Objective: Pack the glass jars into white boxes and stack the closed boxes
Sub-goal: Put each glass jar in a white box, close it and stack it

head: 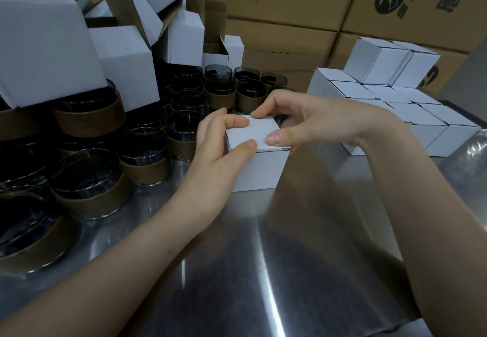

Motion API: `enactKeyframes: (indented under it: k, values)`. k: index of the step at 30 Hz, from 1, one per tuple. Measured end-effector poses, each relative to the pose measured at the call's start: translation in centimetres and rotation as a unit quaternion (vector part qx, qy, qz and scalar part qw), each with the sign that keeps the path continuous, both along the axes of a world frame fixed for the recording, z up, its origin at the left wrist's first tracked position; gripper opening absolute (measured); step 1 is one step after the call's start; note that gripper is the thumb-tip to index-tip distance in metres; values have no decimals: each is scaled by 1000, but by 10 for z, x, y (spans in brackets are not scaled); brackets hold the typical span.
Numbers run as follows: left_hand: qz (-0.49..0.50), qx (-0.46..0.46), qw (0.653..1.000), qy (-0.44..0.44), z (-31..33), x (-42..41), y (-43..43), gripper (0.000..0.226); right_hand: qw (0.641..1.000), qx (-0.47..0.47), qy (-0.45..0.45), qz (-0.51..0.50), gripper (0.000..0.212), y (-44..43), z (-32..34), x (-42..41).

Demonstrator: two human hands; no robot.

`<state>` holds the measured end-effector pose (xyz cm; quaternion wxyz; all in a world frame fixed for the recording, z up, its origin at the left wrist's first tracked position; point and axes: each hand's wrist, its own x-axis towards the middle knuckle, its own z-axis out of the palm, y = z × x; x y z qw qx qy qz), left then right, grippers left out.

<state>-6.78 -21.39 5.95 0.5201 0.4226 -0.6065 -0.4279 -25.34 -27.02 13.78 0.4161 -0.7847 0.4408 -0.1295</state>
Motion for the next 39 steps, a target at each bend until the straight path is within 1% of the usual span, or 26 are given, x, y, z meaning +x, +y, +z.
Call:
enactKeyframes:
  k: [5, 9, 11, 14, 18, 20, 23, 24, 25, 27, 29, 31, 32, 34, 35, 37, 38, 39]
  values:
    - [-6, 39, 999, 37, 5, -2, 1, 36, 1000, 2, 6, -2, 55, -2, 0, 0]
    - [-18, 75, 996, 49, 11, -3, 3, 39, 1000, -3, 6, -12, 53, -2, 0, 2]
    - [-21, 80, 995, 50, 13, -4, 3, 42, 1000, -5, 4, -14, 48, -2, -1, 2]
    - [-21, 85, 995, 48, 14, -5, 4, 45, 1000, -6, 12, -13, 51, -1, 1, 2]
    - [-19, 86, 995, 51, 14, -4, 6, 44, 999, -9, 36, 7, 46, 1, 1, 1]
    - [-15, 79, 996, 47, 12, -3, 6, 48, 999, 1, 47, 21, 51, 2, 2, 1]
    - [-9, 61, 997, 36, 7, -1, 5, 53, 997, 11, 73, 33, 75, 5, 1, 2]
    - [-7, 55, 998, 32, 5, -1, 5, 56, 997, 0, 78, 31, 78, 5, 0, 3]
    - [-6, 48, 998, 31, 2, 0, 4, 58, 996, -20, 79, 24, 76, 6, -1, 5]
    - [-13, 37, 998, 43, -1, 2, 3, 62, 996, -60, 72, 5, 69, 7, 0, 7]
    - [-33, 30, 996, 75, -2, 1, 4, 67, 995, -86, 56, -12, 62, 9, 3, 5]
    - [-45, 31, 994, 94, -4, 0, 3, 67, 993, -109, 24, -39, 61, 12, 10, -4]
    - [-48, 33, 995, 86, -5, -1, 3, 67, 991, -124, -5, -59, 59, 15, 15, -12]
    - [-43, 30, 998, 36, -7, -2, 5, 60, 975, -171, -79, -116, 54, 25, 27, -27]
    - [-38, 16, 999, -2, -8, -2, 6, 50, 959, -204, -118, -156, 50, 29, 33, -36]
    - [-28, -43, 995, -90, -8, -3, 10, 21, 906, -283, -178, -261, 38, 32, 41, -59]
    - [-23, -74, 989, -130, -8, -3, 12, 12, 872, -312, -191, -325, 35, 27, 43, -77]
    - [-21, -98, 982, -161, -8, -4, 14, 11, 839, -320, -197, -393, 37, 20, 45, -95]
